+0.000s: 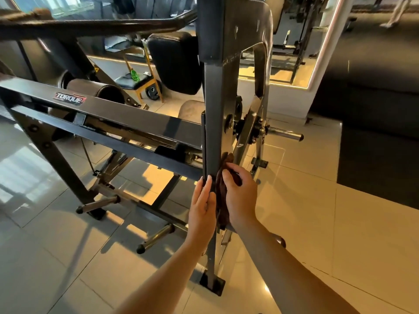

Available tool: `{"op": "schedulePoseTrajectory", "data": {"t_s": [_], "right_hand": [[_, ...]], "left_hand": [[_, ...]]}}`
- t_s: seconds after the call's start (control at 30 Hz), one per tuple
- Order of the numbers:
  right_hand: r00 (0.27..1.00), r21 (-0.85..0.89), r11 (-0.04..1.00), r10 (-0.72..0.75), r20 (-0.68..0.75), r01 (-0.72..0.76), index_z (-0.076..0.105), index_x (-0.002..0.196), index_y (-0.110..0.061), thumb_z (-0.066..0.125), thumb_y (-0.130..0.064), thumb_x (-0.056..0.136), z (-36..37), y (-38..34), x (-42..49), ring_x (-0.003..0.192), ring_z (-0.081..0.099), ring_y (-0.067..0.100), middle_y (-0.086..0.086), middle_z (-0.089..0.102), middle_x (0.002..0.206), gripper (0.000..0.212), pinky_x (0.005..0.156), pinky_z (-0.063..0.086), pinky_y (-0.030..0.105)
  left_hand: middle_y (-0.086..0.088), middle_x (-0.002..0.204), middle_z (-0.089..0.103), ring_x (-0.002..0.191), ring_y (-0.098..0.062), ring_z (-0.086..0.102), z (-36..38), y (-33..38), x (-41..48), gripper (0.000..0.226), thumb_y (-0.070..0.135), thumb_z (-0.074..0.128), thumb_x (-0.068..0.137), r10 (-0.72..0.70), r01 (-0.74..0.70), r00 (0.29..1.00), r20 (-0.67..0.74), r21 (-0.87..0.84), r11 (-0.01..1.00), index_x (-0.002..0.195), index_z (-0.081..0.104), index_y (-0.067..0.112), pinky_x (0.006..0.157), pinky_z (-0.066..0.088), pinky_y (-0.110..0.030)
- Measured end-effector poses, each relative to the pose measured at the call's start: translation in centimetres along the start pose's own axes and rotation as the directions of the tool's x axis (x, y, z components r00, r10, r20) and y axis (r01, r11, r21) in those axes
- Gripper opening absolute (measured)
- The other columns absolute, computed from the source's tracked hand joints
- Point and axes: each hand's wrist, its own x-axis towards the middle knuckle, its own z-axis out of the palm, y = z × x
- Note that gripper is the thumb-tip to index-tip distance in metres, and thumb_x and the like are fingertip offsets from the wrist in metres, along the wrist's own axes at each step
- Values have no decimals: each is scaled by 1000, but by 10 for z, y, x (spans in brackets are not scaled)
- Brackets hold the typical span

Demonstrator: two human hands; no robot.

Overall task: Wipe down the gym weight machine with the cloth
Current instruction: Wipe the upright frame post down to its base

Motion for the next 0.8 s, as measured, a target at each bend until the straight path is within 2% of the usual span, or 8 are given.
{"op": "schedulePoseTrajectory", "data": {"t_s": [0.07,0.2,0.27,0.43,0.53,0.6,0.7,0.8], "right_hand": [[998,-8,998,67,-5,-67,70,120,-26,61,-24,101,4,14,-6,112,62,8,-11,68,115,21,98,51,26],[975,55,973,221,36,-223,71,115,-27,61,-20,101,-1,19,-7,109,65,16,-9,70,108,19,84,49,18],[983,61,982,179,38,-181,69,127,-25,60,-23,101,-1,7,-8,111,63,12,-8,69,117,27,89,50,19],[999,23,999,34,-21,-34,61,137,-26,56,-24,104,8,3,-23,119,57,4,-14,62,129,34,99,45,16],[974,113,968,225,-8,-222,62,135,-27,52,-20,105,13,15,-29,125,60,19,-5,66,129,32,101,52,31],[950,147,939,312,19,-311,64,134,-27,52,-19,106,8,10,-29,120,61,22,-4,66,124,31,84,53,24],[976,173,961,216,18,-216,64,133,-29,55,-21,104,4,-9,-26,115,60,13,-8,66,125,32,85,48,18],[993,198,973,121,-8,-117,59,139,-31,54,-22,105,10,-18,-26,119,56,6,-11,61,135,36,98,47,21]], "left_hand": [[18,163,21,127,30,26,-1,-1,1,45,23,39,108,8,-8,1000,9,11,1000,146,34,47,89,33,5],[14,161,26,137,8,36,-3,-3,1,43,26,38,109,4,-2,999,37,-56,998,148,34,45,100,42,-8],[12,161,27,133,12,37,-4,-4,3,44,25,39,109,12,-8,999,45,-69,998,151,36,39,95,43,-6],[9,158,33,142,-12,41,-7,-6,3,44,52,45,97,28,-22,999,43,-137,990,141,42,57,113,44,-43],[10,159,32,144,-15,39,-5,-5,0,43,62,48,95,17,-9,999,44,-172,985,137,43,64,114,43,-48],[15,158,29,144,-12,38,-5,-2,-1,36,59,45,97,-9,17,998,55,-149,989,130,41,73,114,43,-48],[17,159,28,145,-11,35,-7,2,-2,36,54,41,101,-9,14,998,67,-77,997,131,37,74,118,39,-42],[10,163,26,151,-12,25,-8,2,-3,44,43,36,107,84,-88,995,54,77,993,150,29,46,124,26,-38]]}}
